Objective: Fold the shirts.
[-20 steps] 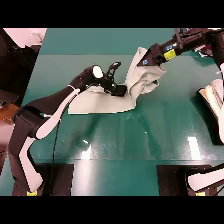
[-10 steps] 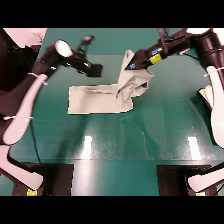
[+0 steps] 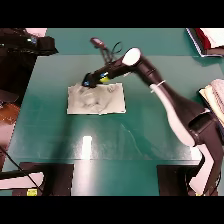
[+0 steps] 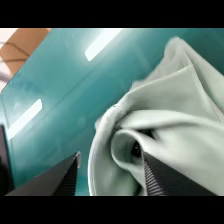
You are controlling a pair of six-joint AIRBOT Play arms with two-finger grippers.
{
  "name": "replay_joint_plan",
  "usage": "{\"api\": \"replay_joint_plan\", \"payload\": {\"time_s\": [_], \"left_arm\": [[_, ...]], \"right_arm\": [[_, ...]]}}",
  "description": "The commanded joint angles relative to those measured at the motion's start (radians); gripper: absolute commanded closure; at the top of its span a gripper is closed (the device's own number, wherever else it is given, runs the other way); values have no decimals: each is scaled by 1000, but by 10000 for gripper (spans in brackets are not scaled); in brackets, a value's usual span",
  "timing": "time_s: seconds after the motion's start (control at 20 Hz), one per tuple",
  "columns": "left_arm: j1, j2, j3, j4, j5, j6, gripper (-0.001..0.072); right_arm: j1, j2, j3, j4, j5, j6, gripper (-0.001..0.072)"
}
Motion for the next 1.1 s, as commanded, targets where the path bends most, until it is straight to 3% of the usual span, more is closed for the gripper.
{"api": "replay_joint_plan", "payload": {"time_s": [0.0,0.1,0.25,0.45,0.65,0.75,0.9,1.05], "left_arm": [[27,41,0,27,-34,3,681],[27,42,0,27,-51,3,681],[27,40,-1,27,-93,11,681],[27,40,-5,27,-130,38,681],[27,40,-5,19,-129,35,681],[27,40,-5,19,-124,35,681],[27,40,-5,19,-122,35,681],[27,40,-5,19,-122,36,681]], "right_arm": [[66,-24,-23,69,-285,-29,179],[24,40,-53,13,-237,-28,179],[-95,147,-121,-120,-15,-21,180],[-302,261,-346,-159,189,51,181],[-452,266,-577,-129,179,137,179],[-481,232,-644,-13,178,137,178],[-455,159,-665,105,169,120,179],[-373,72,-596,112,154,120,179]]}}
